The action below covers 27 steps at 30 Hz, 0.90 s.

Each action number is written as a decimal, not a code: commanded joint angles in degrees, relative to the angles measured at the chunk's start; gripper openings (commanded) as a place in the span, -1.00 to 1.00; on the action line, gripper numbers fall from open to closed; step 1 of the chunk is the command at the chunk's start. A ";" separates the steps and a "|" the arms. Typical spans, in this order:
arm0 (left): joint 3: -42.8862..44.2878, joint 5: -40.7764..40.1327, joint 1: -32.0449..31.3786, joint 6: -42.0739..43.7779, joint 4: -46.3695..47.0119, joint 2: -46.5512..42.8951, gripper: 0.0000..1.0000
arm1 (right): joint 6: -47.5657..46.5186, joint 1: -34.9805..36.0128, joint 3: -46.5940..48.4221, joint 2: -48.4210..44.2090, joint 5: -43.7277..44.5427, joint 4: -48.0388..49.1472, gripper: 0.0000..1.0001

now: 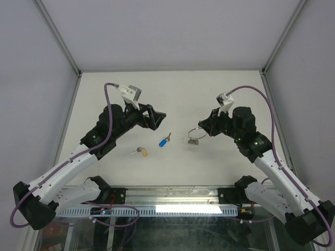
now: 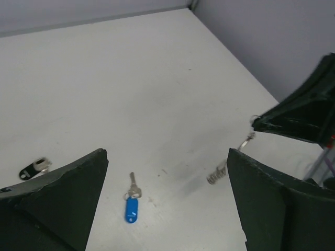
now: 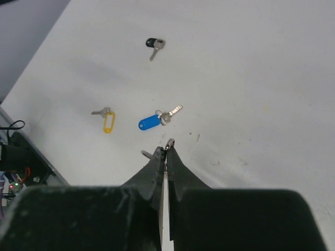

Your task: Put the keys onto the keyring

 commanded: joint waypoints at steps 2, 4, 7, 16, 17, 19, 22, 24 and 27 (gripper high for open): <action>-0.96 -2.42 -10.26 2.99 9.69 0.32 0.86 | 4.77 2.26 5.14 1.78 -4.85 12.07 -1.00; -1.12 -4.38 -14.16 4.90 11.76 0.77 0.84 | 8.13 2.94 6.00 1.92 -4.15 13.75 -1.00; -0.83 -6.31 -17.62 7.28 13.99 1.64 0.82 | 11.12 3.82 7.20 1.63 -4.95 16.27 -1.00; 4.74 -5.31 -20.58 10.91 17.73 4.62 0.72 | 17.99 4.55 9.52 -0.86 -6.60 21.29 -1.00; 5.82 -4.84 -20.86 11.22 17.84 5.17 0.70 | 18.69 4.57 9.74 -1.03 -6.60 21.73 -1.00; 7.86 -4.38 -21.70 12.28 17.89 6.28 0.65 | 19.95 4.53 10.03 -1.36 -6.27 22.45 -1.00; 9.49 -4.03 -22.38 13.00 17.87 7.76 0.51 | 20.99 4.57 10.30 -1.93 -6.20 23.55 -1.00; 10.35 -3.58 -22.59 13.09 17.85 8.72 0.40 | 21.45 4.63 10.53 -2.14 -6.57 23.96 -1.00; 11.43 -2.82 -22.95 12.99 17.97 9.93 0.23 | 21.69 4.57 10.79 -2.14 -7.35 24.35 -1.00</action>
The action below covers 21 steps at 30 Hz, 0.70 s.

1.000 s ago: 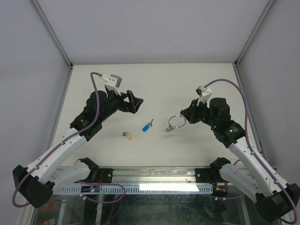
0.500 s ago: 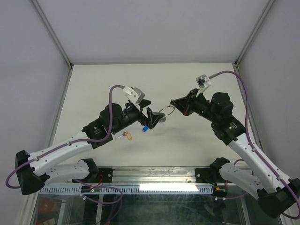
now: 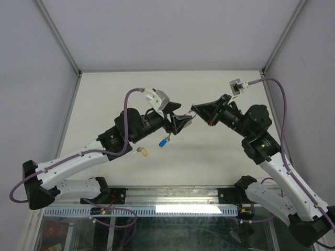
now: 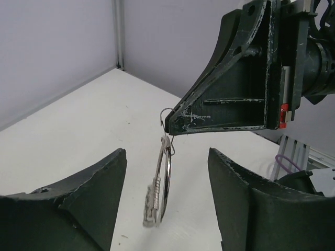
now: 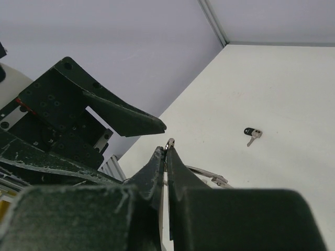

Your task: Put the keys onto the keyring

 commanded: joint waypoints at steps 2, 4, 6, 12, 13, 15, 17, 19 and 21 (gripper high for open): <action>3.74 2.24 -0.95 1.59 2.88 1.95 0.15 | 2.47 0.30 3.51 -1.39 -1.95 5.82 -1.00; 4.13 2.32 -1.15 1.89 2.93 2.59 0.05 | 2.73 0.31 2.87 -1.90 -2.23 7.33 -1.00; 4.28 2.30 -1.27 1.96 2.88 2.99 -0.04 | 2.73 0.31 2.65 -2.22 -2.23 8.14 -1.00; 4.99 2.26 -1.44 2.00 2.91 3.55 -0.14 | 2.73 0.31 2.59 -2.73 -2.23 7.83 -1.00; 5.13 2.27 -1.49 1.98 2.89 3.63 -0.14 | 2.73 0.31 2.45 -2.76 -2.23 7.88 -1.00; 5.56 2.38 -1.53 1.97 2.93 3.72 -0.14 | 2.73 0.33 2.17 -2.82 -2.23 7.92 -1.00; 5.96 2.60 -1.62 1.95 3.07 3.64 -0.13 | 2.73 0.31 1.95 -2.82 -2.23 7.92 -1.00; 6.28 2.60 -1.75 1.94 3.23 3.69 -0.13 | 2.73 0.31 1.75 -2.82 -2.23 8.06 -1.00; 6.57 2.61 -1.84 1.97 3.28 3.86 -0.13 | 2.73 0.27 1.67 -2.82 -2.23 8.34 -1.00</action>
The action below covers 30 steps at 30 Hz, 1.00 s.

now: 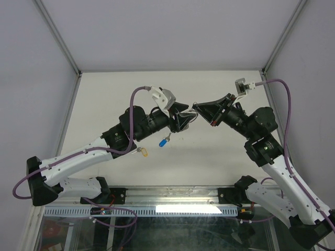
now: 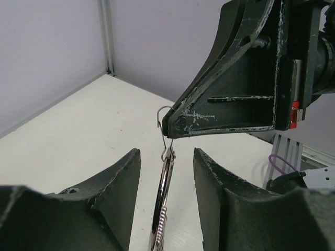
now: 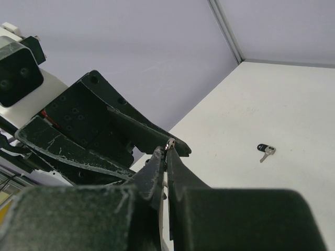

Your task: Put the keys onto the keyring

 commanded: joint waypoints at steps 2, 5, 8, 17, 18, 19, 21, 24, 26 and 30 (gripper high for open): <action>3.15 0.94 -0.72 0.77 2.97 0.41 -0.14 | 0.59 0.29 1.05 -0.94 -0.70 4.90 -1.00; 3.31 0.88 -0.81 0.94 2.98 0.97 -0.21 | 0.59 0.27 0.79 -0.94 -0.70 5.43 -1.00; 3.59 0.63 -0.81 1.00 3.05 1.37 -0.29 | 0.59 0.28 0.53 -0.94 -0.70 5.65 -1.00; 5.42 0.62 -0.78 1.34 2.91 2.15 -0.36 | 0.59 0.27 -0.07 -0.77 -0.70 5.59 -1.00; 5.53 0.67 -0.81 1.40 2.89 2.11 -0.36 | 0.59 0.27 -0.12 -0.77 -0.70 5.59 -1.00; 5.55 0.68 -0.80 1.47 2.89 1.97 -0.36 | 0.59 0.26 -0.21 -0.70 -0.70 5.59 -1.00; 5.64 0.48 -0.81 1.73 2.61 1.89 -0.44 | 0.59 0.31 -0.38 -0.70 -0.70 5.77 -1.00; 5.81 -0.19 -0.81 1.94 1.74 2.03 -0.96 | 0.59 0.26 -0.32 -0.63 -0.70 6.20 -1.00; 5.81 -0.86 -0.77 2.01 1.37 1.99 -1.00 | 0.59 0.28 -0.14 -0.59 -0.70 6.12 -1.00; 5.67 -1.63 -0.81 3.51 0.25 1.59 -1.00 | 0.59 0.28 0.37 -1.69 -0.70 5.68 -1.00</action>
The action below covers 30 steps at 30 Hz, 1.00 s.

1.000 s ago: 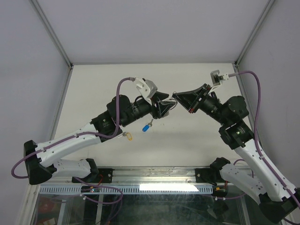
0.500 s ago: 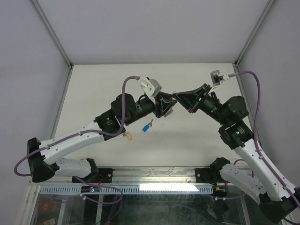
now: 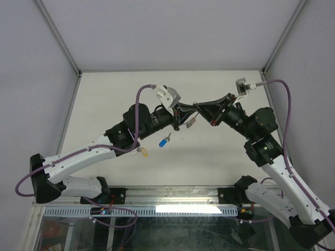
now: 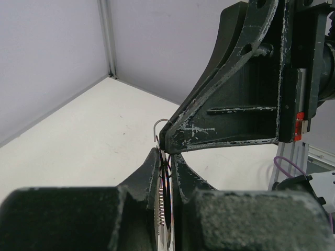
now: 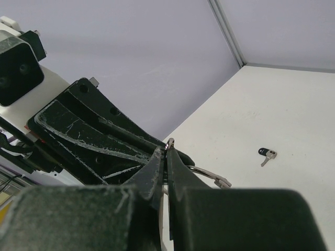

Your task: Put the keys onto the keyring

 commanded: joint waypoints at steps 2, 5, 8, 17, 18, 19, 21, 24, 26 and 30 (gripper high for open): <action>2.17 -1.61 -0.44 3.63 -0.12 -1.72 -1.00 | 0.39 0.26 1.47 -3.28 -0.59 2.79 -1.00; 1.86 -1.69 -0.44 6.93 -2.09 -2.88 -1.00 | -4.51 0.26 2.95 -6.21 0.82 -1.14 0.26; 1.01 -1.48 -0.43 10.96 -3.47 -4.50 -1.00 | -6.93 0.31 4.03 -8.52 4.62 -4.75 0.31; 1.83 -6.61 -3.03 20.28 -9.32 -7.17 -1.00 | -10.35 0.27 7.20 -9.61 7.03 -13.78 0.27; 1.87 -8.17 -3.93 21.40 -9.58 -7.11 -1.00 | -10.73 0.26 8.04 -9.24 6.50 -14.55 0.23; 2.06 -9.61 -5.10 22.20 -9.91 -6.90 -1.00 | -11.36 0.26 9.22 -8.41 5.49 -16.08 0.21; 2.59 -11.84 -6.55 23.98 -10.46 -6.12 -1.00 | -12.46 0.28 12.69 -5.72 3.30 -20.44 0.17; 3.30 -14.35 -8.38 25.47 -10.76 -4.91 -1.00 | -12.86 0.31 16.61 -1.83 0.43 -25.10 0.11; 3.72 -14.81 -9.20 25.95 -10.75 -4.20 -1.00 | -12.19 0.27 17.30 -0.15 -1.06 -25.49 0.08; 4.44 -15.36 -10.17 26.56 -10.75 -3.05 -1.00 | -10.80 0.31 18.21 3.17 -5.54 -26.25 -0.05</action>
